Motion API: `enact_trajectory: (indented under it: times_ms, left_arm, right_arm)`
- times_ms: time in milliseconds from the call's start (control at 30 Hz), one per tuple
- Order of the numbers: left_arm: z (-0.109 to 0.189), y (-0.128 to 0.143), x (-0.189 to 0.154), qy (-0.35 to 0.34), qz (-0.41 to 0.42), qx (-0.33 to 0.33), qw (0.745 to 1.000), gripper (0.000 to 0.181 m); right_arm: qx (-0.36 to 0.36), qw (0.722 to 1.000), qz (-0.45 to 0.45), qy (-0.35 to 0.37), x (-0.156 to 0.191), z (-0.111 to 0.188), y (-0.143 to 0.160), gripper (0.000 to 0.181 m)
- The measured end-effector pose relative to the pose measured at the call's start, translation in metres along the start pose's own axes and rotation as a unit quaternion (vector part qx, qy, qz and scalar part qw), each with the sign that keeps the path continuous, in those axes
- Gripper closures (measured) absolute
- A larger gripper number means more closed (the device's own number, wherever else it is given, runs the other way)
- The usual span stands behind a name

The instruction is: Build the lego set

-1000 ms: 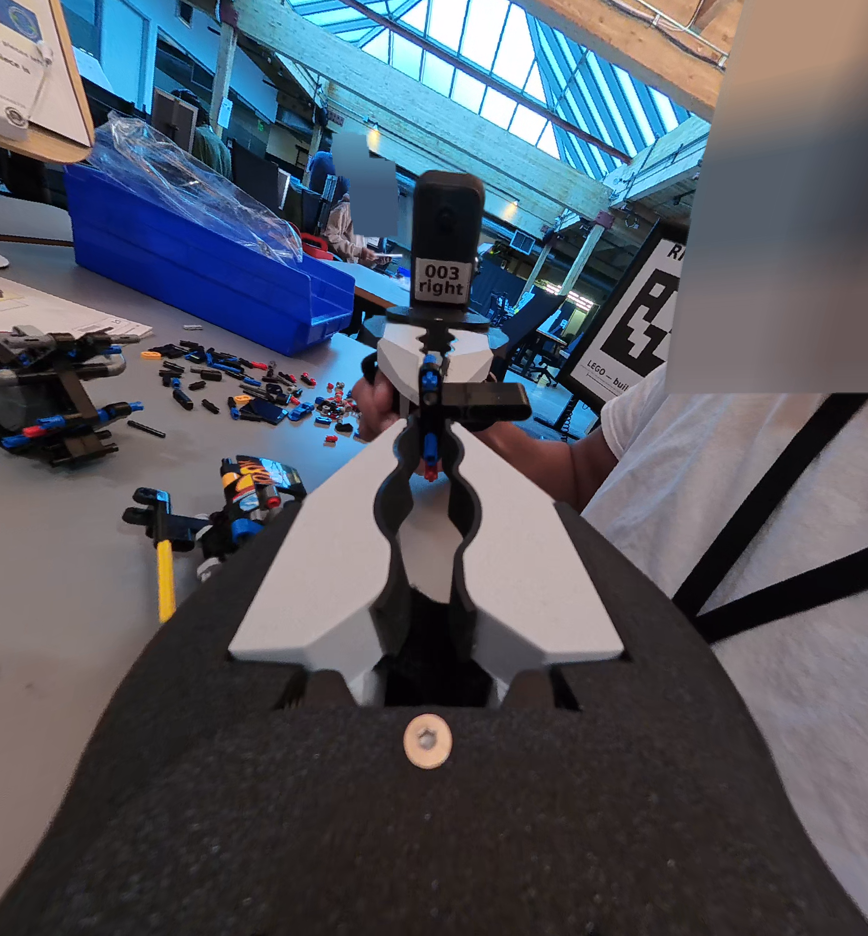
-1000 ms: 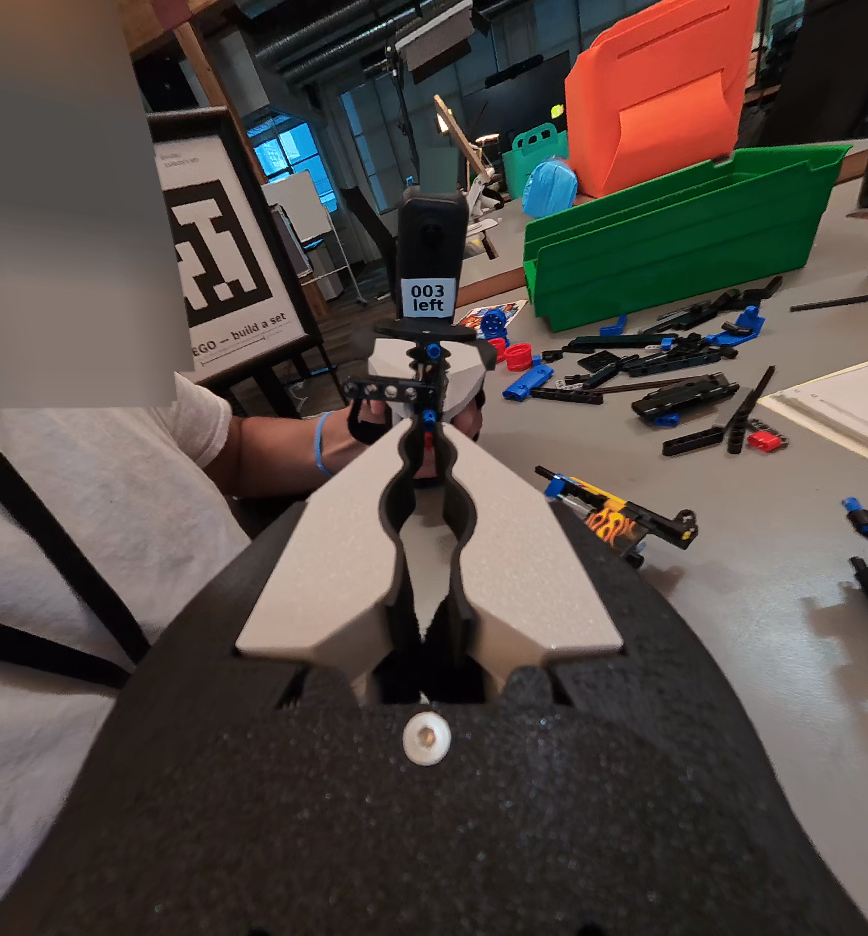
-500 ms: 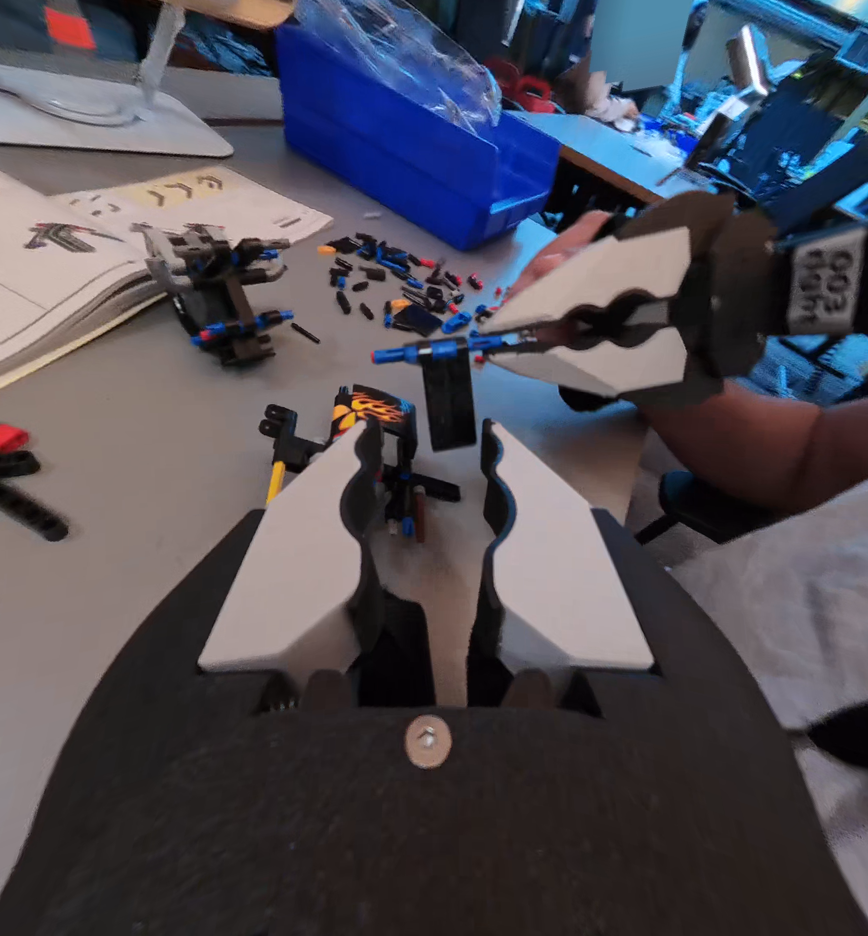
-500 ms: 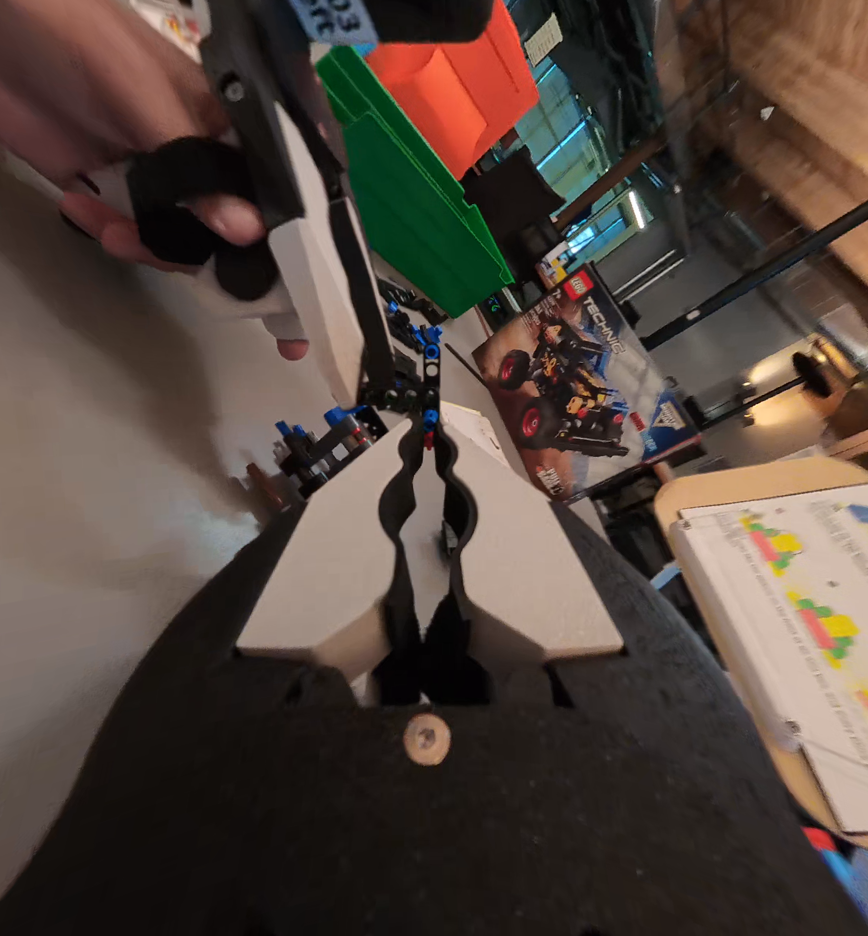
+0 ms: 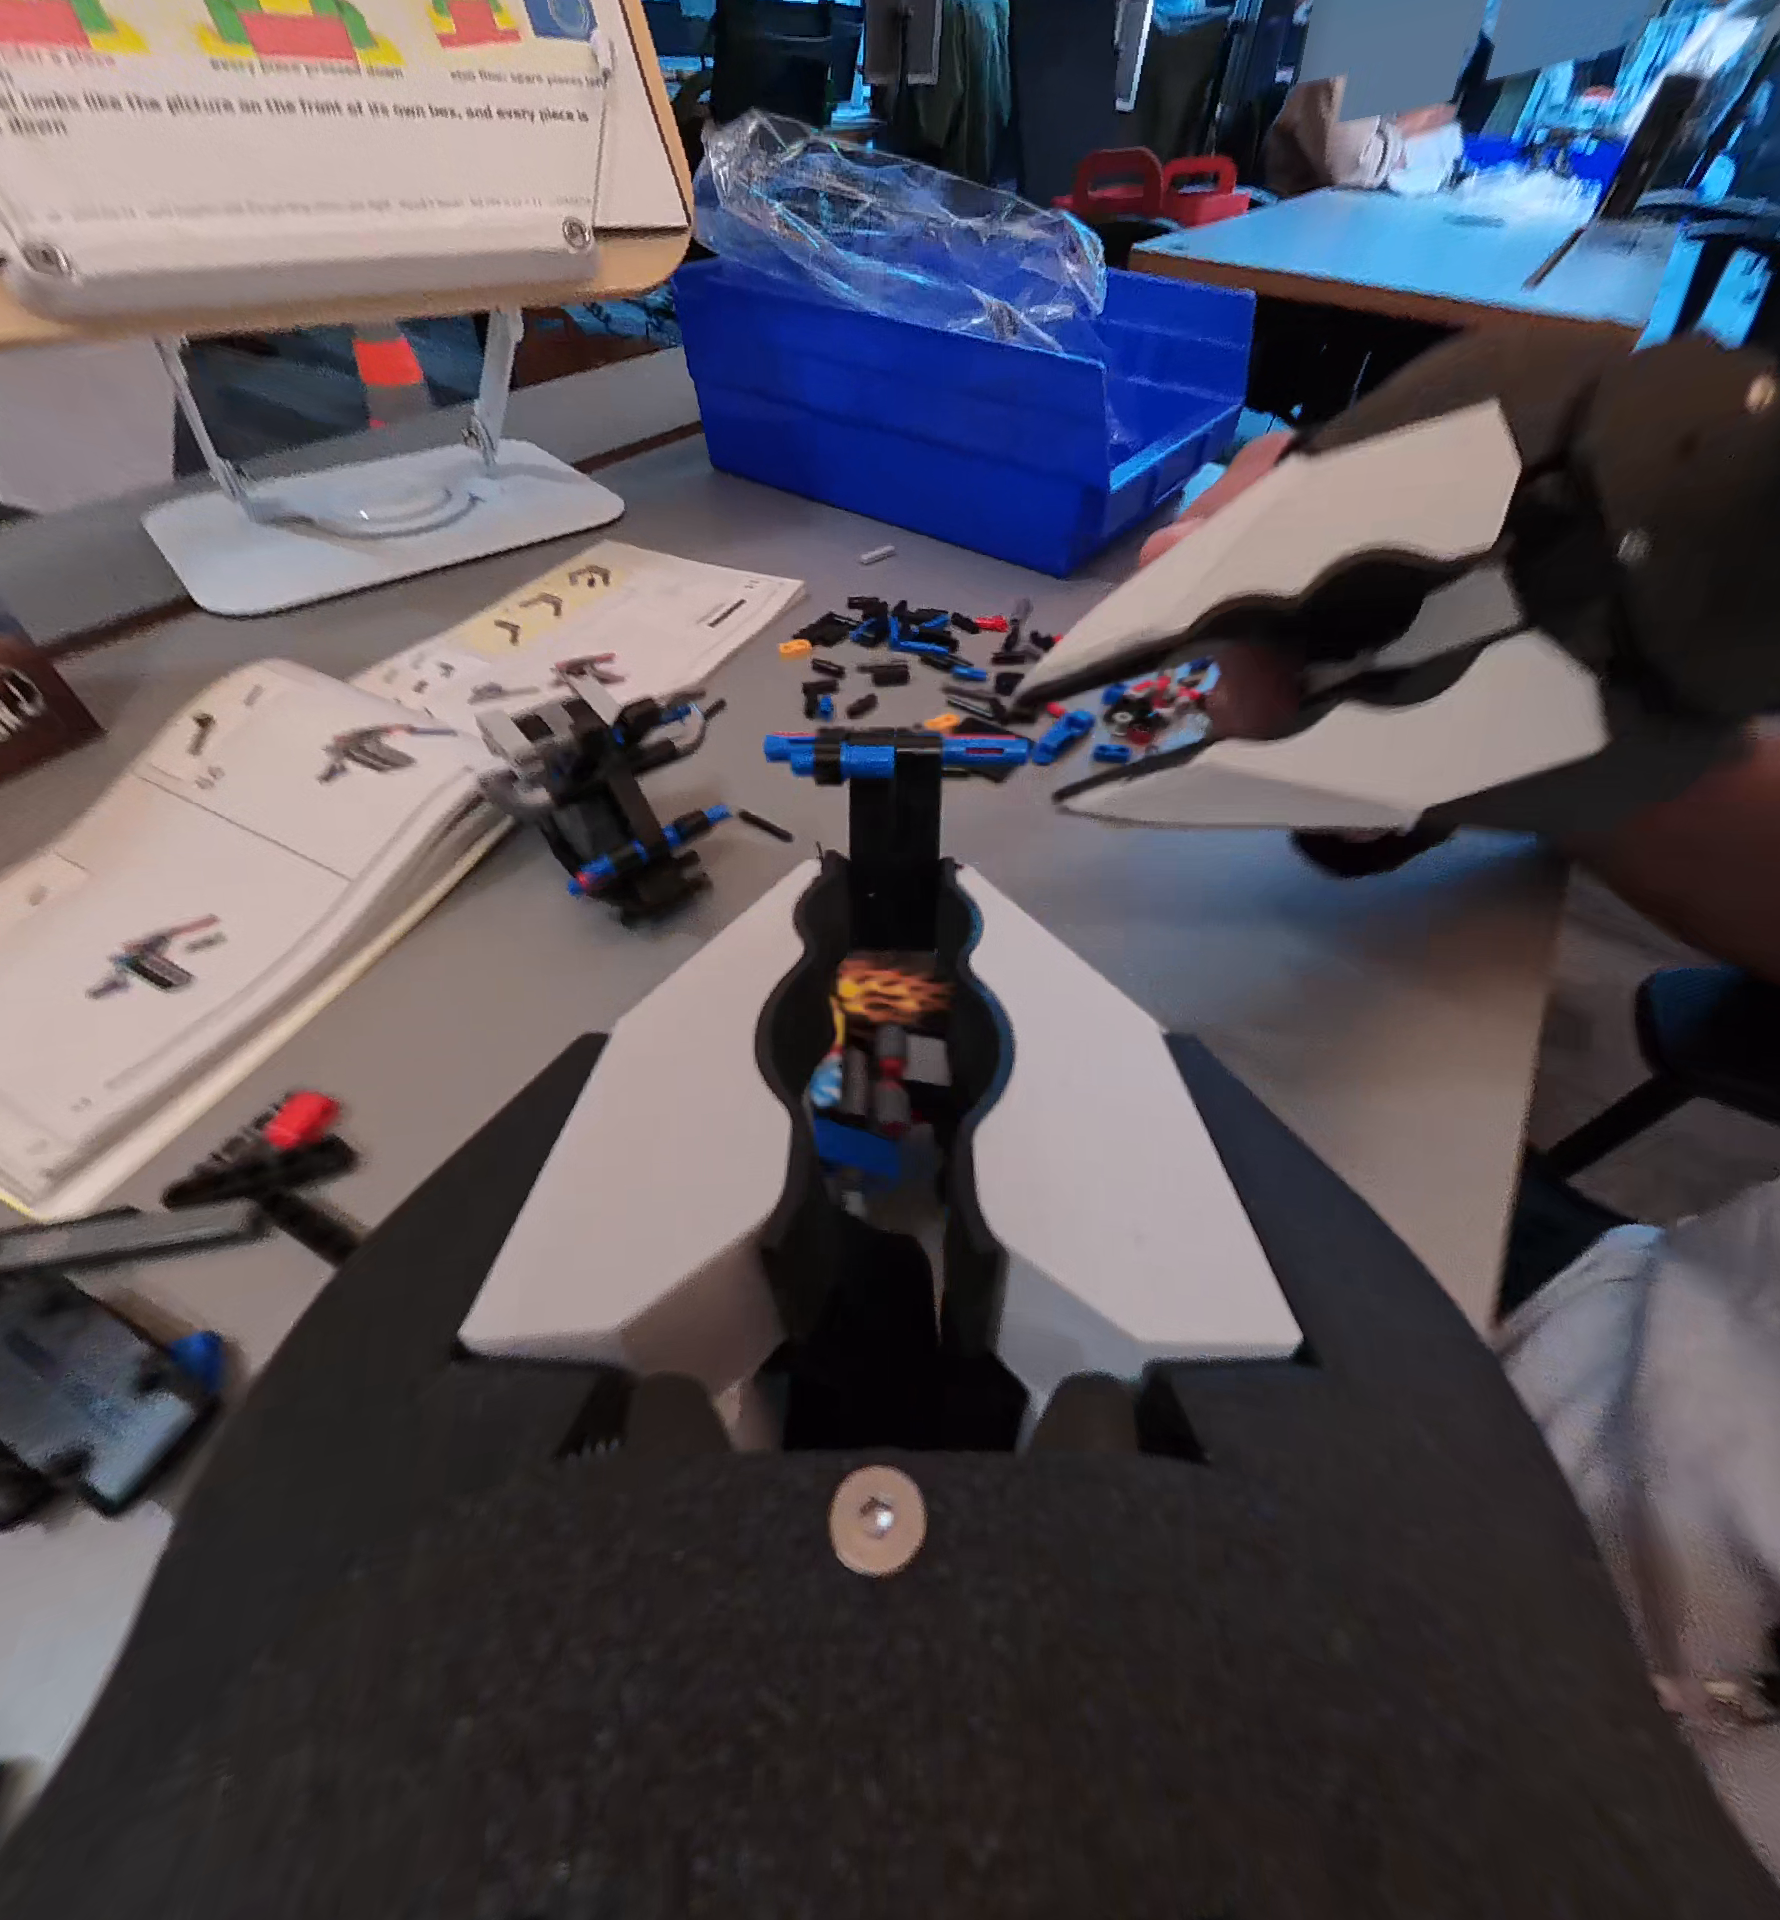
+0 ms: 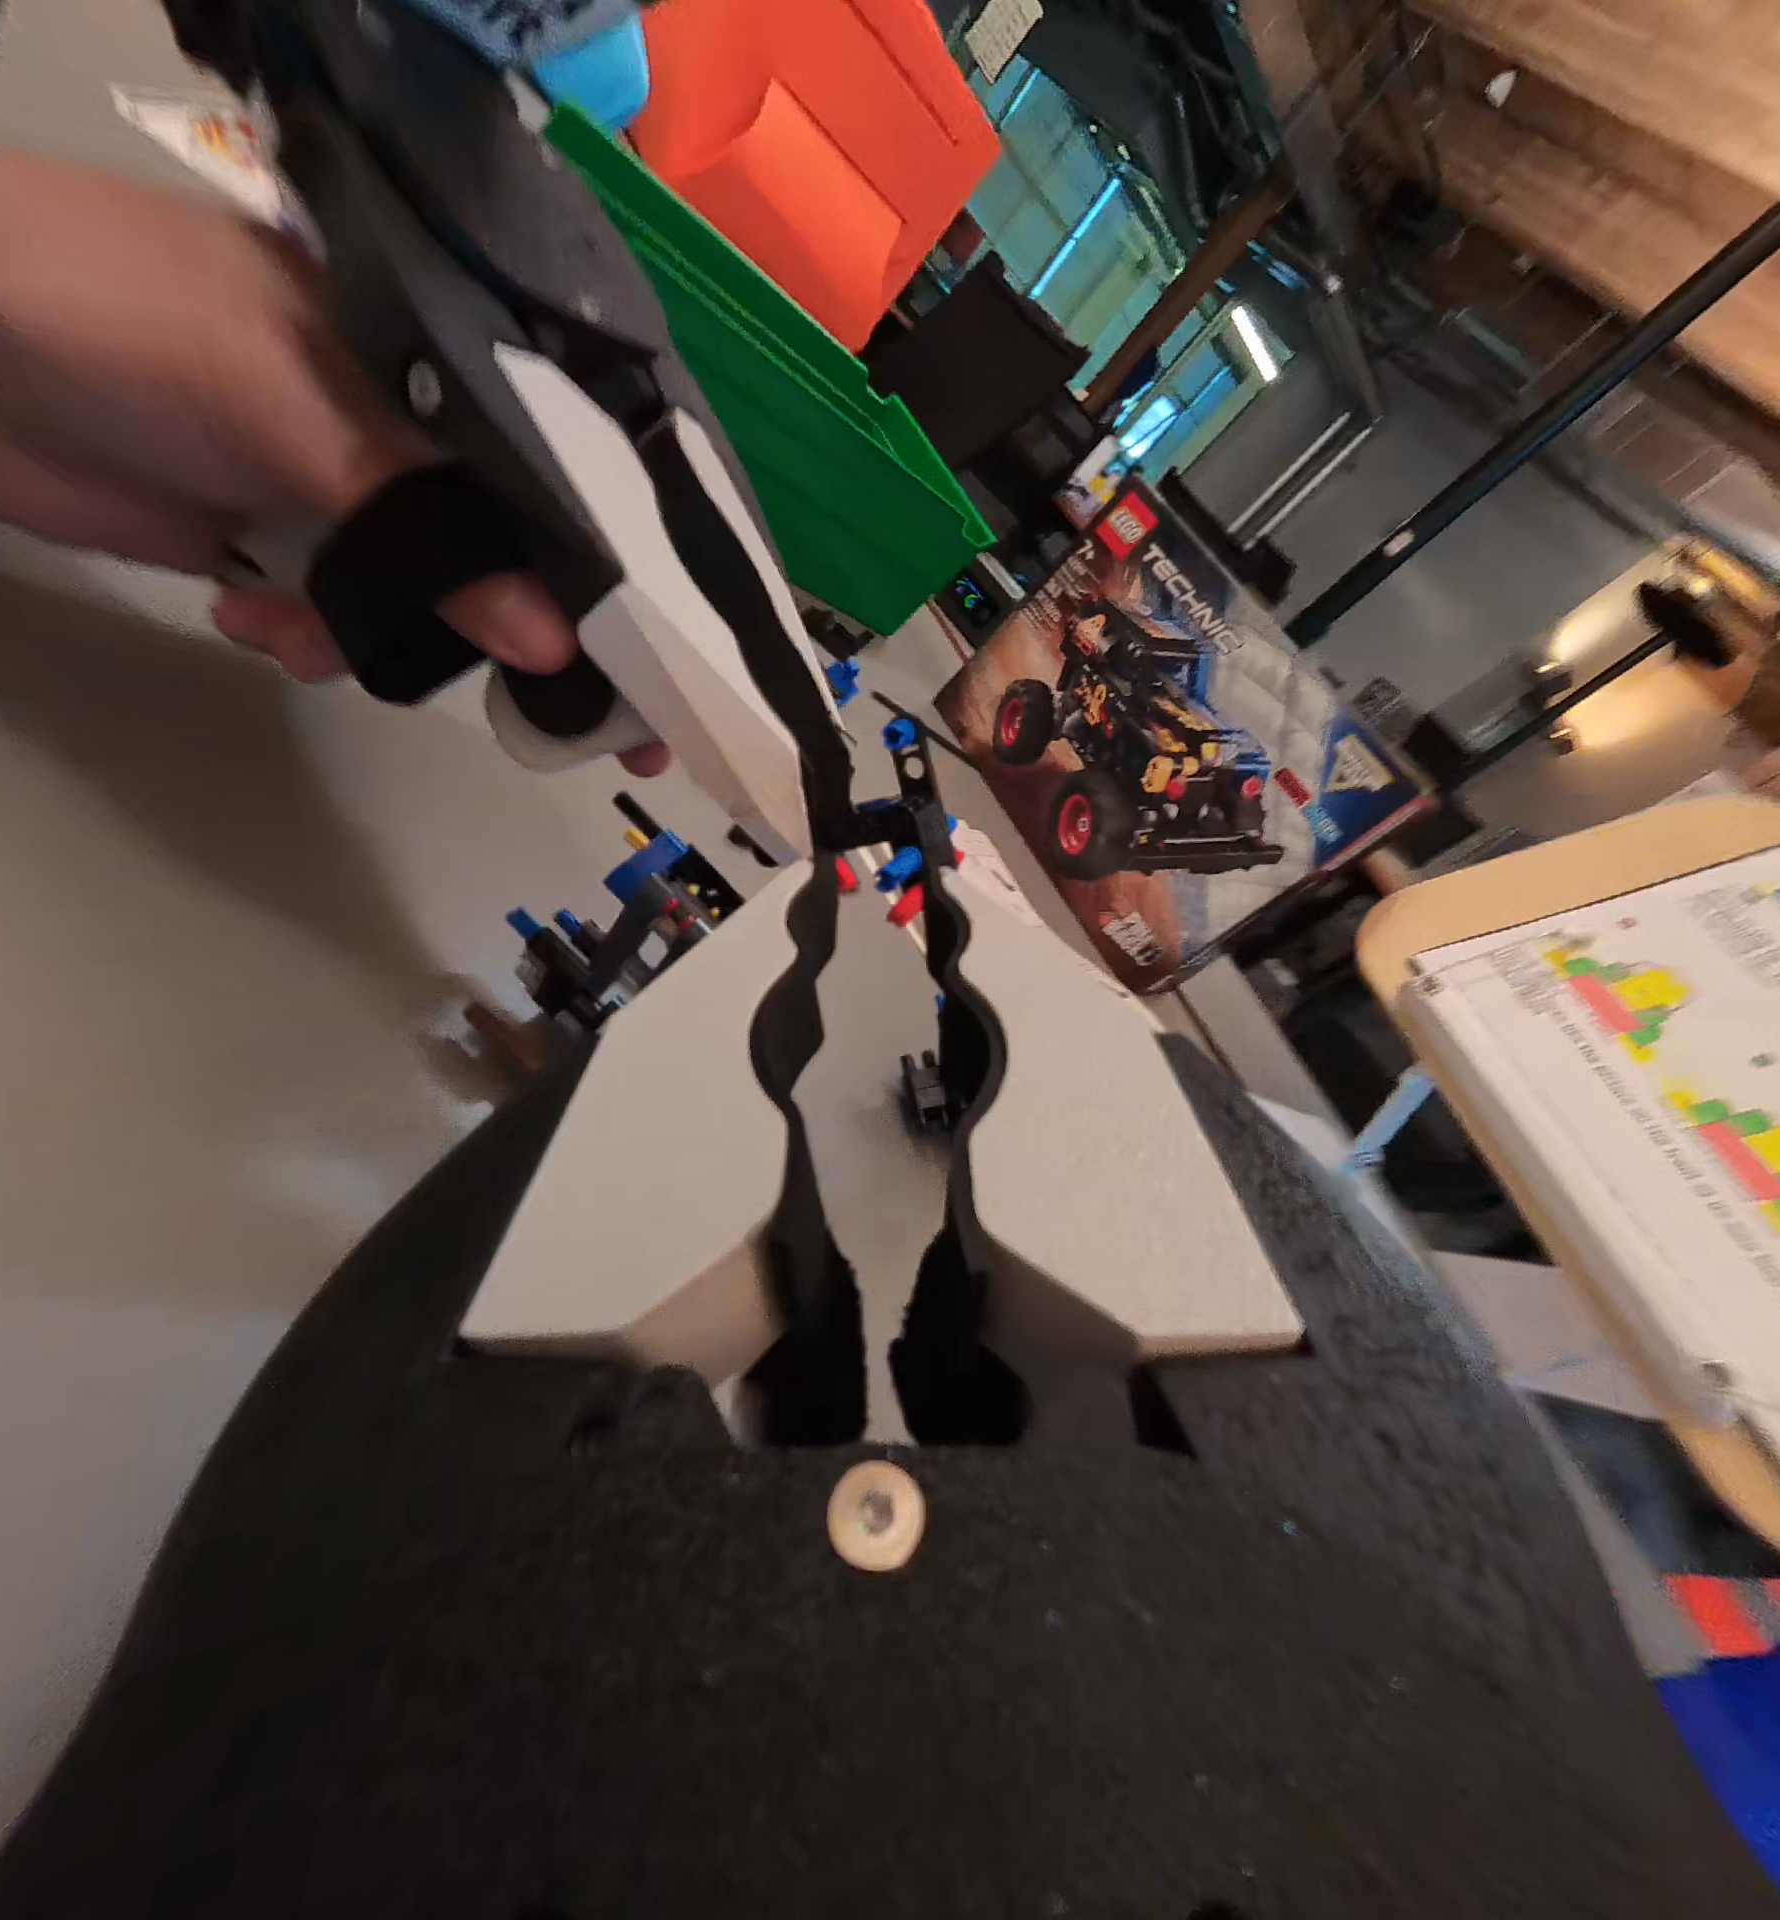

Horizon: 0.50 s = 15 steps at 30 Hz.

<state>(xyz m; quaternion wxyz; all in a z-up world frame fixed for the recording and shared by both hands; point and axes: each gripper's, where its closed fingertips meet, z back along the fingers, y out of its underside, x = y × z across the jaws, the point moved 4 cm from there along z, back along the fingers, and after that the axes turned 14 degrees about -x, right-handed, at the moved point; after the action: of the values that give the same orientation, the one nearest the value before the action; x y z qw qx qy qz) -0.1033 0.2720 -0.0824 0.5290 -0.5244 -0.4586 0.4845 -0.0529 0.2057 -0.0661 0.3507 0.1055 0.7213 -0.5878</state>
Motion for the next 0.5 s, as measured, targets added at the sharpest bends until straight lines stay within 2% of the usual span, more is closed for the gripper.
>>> enact_trajectory:
  times_ms: [33, 133, 267, 367, 433, 500]
  left_arm:
    - [-0.003, -0.004, 0.005, 0.000, -0.020, -0.001, 1.000, 0.167]
    - [-0.013, -0.015, 0.022, 0.008, -0.087, -0.003, 0.996, 0.167]
    - [-0.030, -0.023, 0.047, 0.051, -0.168, -0.028, 0.984, 0.167]
    - [-0.042, -0.020, 0.070, 0.062, -0.174, -0.028, 0.983, 0.167]
    - [-0.047, -0.011, 0.088, 0.040, -0.194, -0.013, 0.980, 0.167]
    - [-0.048, -0.002, 0.095, 0.034, -0.189, -0.014, 0.981, 0.167]
  right_arm:
    - [-0.005, 0.999, -0.034, -0.002, -0.008, 0.003, -0.001, 0.164]
    - [-0.006, 0.991, -0.136, -0.008, -0.045, 0.012, 0.007, 0.163]
    - [0.044, 0.970, -0.236, -0.045, -0.093, 0.018, 0.046, 0.157]
    - [0.052, 0.965, -0.243, -0.089, -0.106, 0.016, 0.069, 0.152]
    - [0.066, 0.966, -0.238, -0.074, -0.111, 0.015, 0.087, 0.153]
    - [0.073, 0.958, -0.272, -0.048, -0.114, 0.015, 0.104, 0.152]
